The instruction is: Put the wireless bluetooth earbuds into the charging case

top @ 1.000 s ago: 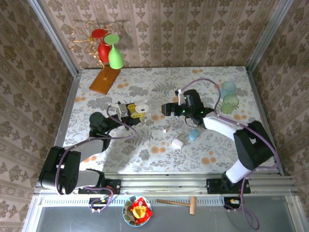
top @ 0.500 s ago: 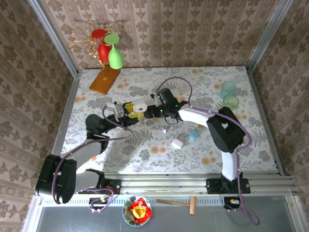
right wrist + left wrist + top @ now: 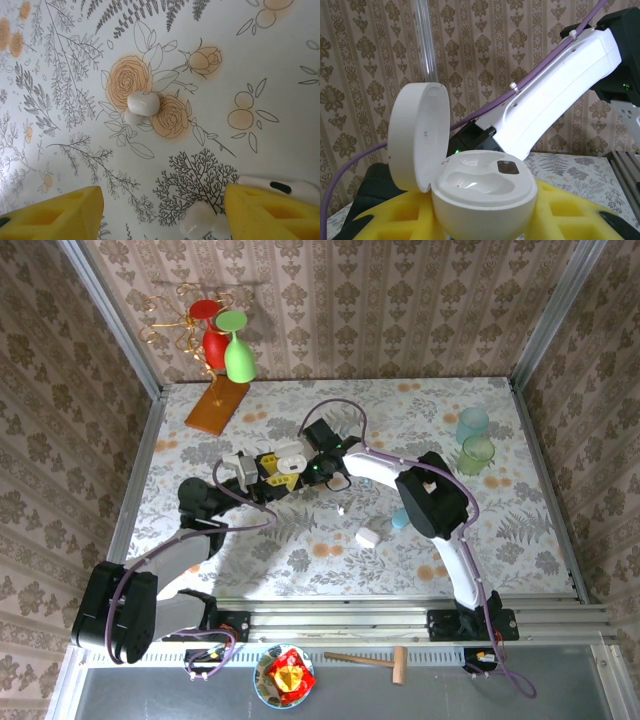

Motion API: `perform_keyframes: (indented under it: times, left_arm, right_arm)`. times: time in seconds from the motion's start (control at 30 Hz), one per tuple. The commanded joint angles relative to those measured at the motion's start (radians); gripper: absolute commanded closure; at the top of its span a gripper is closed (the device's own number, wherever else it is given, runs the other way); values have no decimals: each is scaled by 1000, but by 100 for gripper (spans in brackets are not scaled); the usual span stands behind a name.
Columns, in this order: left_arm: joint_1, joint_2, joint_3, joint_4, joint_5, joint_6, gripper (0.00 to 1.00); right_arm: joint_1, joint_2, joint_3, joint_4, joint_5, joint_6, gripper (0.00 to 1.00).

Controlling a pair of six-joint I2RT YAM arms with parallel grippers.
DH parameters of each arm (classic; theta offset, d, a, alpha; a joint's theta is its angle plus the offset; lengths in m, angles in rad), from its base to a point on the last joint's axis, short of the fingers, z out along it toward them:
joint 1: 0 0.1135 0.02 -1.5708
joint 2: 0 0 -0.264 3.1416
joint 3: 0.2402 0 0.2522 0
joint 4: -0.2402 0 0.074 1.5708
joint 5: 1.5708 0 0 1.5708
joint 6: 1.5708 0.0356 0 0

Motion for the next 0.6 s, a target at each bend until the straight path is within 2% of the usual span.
perform_keyframes:
  times: [0.0, 0.27, 0.57]
  left_arm:
    - [-6, -17, 5, 41, -1, -18, 75]
    - [-10, -22, -2, 41, -5, -20, 75]
    - [-11, -14, -2, 41, -7, -5, 75]
  right_arm:
    - [3, 38, 46, -80, -45, -21, 35]
    - [0, 41, 27, -85, -87, -26, 38]
    - [0, -50, -92, -70, -90, -32, 40]
